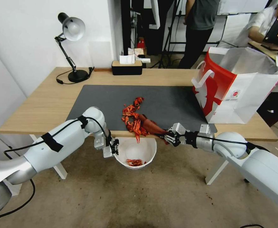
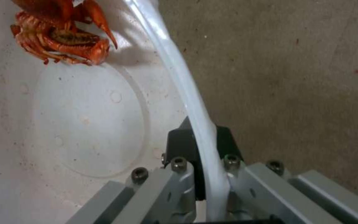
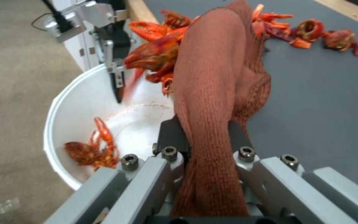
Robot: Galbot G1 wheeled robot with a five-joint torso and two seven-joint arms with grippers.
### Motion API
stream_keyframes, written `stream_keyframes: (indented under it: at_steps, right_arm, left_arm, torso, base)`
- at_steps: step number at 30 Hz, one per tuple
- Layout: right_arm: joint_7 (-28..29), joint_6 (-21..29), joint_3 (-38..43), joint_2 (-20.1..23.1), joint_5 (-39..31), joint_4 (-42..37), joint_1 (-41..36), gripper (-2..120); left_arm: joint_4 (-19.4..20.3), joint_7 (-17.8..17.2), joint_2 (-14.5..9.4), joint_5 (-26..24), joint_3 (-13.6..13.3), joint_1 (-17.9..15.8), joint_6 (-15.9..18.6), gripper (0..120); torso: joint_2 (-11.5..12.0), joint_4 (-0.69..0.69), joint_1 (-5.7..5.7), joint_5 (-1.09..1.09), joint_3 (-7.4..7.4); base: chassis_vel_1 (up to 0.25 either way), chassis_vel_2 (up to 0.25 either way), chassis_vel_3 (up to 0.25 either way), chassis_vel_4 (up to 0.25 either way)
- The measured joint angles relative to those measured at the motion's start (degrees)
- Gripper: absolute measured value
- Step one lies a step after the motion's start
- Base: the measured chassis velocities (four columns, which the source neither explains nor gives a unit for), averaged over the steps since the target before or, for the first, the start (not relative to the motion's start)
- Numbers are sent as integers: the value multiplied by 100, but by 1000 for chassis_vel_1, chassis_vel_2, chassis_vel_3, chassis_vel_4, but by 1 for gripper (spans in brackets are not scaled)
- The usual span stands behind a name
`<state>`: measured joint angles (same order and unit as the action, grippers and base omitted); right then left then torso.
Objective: Sweep shrimp from table into container with towel, then put container into takeout bag.
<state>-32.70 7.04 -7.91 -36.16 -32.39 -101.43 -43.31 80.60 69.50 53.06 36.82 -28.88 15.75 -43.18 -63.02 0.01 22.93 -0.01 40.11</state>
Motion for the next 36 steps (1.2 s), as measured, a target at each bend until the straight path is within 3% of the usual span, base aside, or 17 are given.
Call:
stream_keyframes:
  at_steps: [36]
  right_arm:
    - [-400,-31,480,129,-147,-337,-548,7]
  left_arm:
    - [30,-17,-27,0,0,-11,-31,0]
  torso:
    - [-1,-1,-2,0,0]
  base:
    - [0,0,0,0]
